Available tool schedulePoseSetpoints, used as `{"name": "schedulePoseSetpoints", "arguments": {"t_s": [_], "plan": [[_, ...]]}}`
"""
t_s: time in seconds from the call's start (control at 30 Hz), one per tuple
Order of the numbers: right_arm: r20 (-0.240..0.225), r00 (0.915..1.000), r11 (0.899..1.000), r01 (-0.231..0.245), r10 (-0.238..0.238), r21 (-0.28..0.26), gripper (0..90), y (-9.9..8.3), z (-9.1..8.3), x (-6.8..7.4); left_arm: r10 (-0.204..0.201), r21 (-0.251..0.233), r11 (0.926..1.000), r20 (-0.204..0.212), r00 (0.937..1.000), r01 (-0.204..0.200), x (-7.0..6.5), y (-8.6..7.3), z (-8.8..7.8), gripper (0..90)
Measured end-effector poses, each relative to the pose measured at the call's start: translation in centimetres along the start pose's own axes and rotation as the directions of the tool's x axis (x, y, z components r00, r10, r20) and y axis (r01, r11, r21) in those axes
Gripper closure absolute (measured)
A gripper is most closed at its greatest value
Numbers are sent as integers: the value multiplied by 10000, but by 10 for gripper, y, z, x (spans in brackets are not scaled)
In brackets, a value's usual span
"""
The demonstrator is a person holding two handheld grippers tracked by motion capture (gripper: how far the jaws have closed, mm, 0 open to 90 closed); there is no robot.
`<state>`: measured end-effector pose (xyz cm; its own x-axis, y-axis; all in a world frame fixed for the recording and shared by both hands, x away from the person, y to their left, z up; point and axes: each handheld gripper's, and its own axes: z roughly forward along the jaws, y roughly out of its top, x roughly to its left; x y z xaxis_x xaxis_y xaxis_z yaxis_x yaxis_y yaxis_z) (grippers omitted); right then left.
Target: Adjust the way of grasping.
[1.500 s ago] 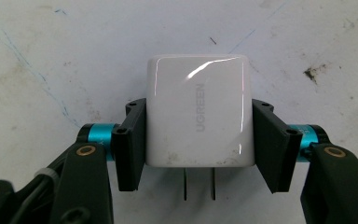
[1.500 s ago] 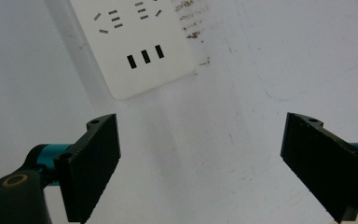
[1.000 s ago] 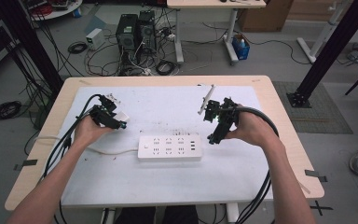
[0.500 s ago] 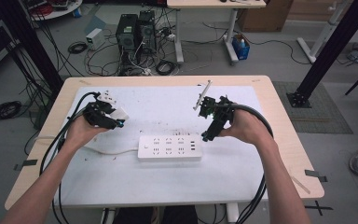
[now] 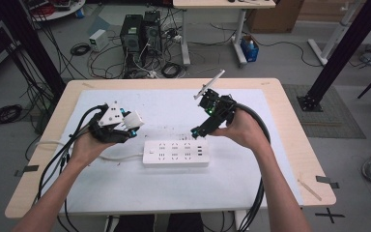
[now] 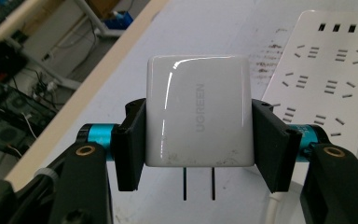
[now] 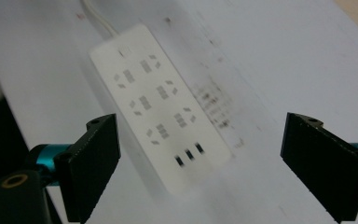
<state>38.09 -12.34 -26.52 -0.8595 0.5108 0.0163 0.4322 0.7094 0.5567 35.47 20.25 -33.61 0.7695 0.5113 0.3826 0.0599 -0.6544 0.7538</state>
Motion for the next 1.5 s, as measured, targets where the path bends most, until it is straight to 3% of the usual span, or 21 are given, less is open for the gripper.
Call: {"name": "schedulePoseSetpoints", "arguments": {"t_s": [0.03,0.07,0.1,0.13,0.17,0.27,0.3,0.4,0.47,0.5,0.73,0.8,0.83,0.87,0.9,0.93,0.97,1.07,1.3,1.33,1.5], "plan": [[-250,9994,9995,-241,236,-210,113,2,0,0,260,-254,9993,-148,9996,-264,-7,3,-4,425],[-820,9930,9932,-910,850,-730,113,6,4,0,368,-396,9985,-191,9991,-376,-10,4,-5,425],[-820,9930,9932,-910,850,-730,113,6,4,0,441,-548,9975,-226,9988,-453,-12,5,-7,425],[-1135,9875,9887,-1197,1092,-901,113,8,8,1,658,-788,9945,-351,9972,-684,-18,8,-10,425],[-1135,9875,9887,-1197,1092,-901,113,8,8,1,658,-788,9945,-351,9972,-684,-18,8,-10,425],[-1628,9766,9808,-1600,1408,-1112,113,11,14,3,989,-981,9897,-558,9935,-1041,-26,11,-14,425],[-1977,9679,9754,-1820,1555,-1242,113,12,18,4,1087,-1030,9881,-611,9922,-1146,-28,12,-15,425],[-2265,9601,9702,-1985,1640,-1391,113,13,23,5,1381,-1059,9835,-857,9867,-1469,-34,13,-16,425],[-2265,9601,9702,-1985,1640,-1391,113,13,23,5,1472,-1083,9816,-937,9847,-1571,-35,13,-17,425],[-2464,9521,9629,-2229,1814,-1523,113,14,27,7,1572,-1171,9785,-1109,9813,-1699,-39,14,-18,425],[-2637,9459,9548,-2396,1888,-1759,113,18,32,11,2021,-1343,9657,-1482,9681,-2222,-48,15,-18,425],[-2777,9415,9521,-2466,1911,-1807,114,18,33,11,2266,-1511,9556,-1723,9586,-2530,-57,17,-20,425],[-2850,9394,9517,-2478,1904,-1812,114,18,33,11,2266,-1511,9556,-1723,9586,-2530,-57,17,-20,425],[-2950,9361,9490,-2534,1917,-1875,113,18,33,11,2416,-1523,9504,-1876,9521,-2712,-61,18,-21,425],[-3076,9310,9450,-2633,1963,-1938,114,18,32,12,2416,-1523,9504,-1876,9521,-2712,-61,18,-21,425],[-3076,9310,9450,-2633,1963,-1938,114,18,32,12,2516,-1579,9456,-1986,9472,-2843,-63,18,-21,425],[-3279,9241,9388,-2737,1964,-2092,114,19,32,12,2599,-1561,9429,-2074,9431,-2942,-66,18,-22,425],[-3340,9219,9368,-2770,1964,-2136,117,20,33,14,2780,-1607,9347,-2246,9339,-3169,-70,19,-21,425],[-3498,9168,9417,-2728,1924,-1971,117,22,41,19,3048,-1611,9258,-2170,9274,-3419,-73,18,-17,425],[-3586,9130,9414,-2766,1947,-1932,117,23,46,21,3128,-1554,9238,-2213,9237,-3500,-74,18,-16,425],[-3770,9051,9397,-2835,1965,-1910,117,26,56,26,3165,-1562,9214,-2295,9204,-3558,-77,17,-15,425]]}}
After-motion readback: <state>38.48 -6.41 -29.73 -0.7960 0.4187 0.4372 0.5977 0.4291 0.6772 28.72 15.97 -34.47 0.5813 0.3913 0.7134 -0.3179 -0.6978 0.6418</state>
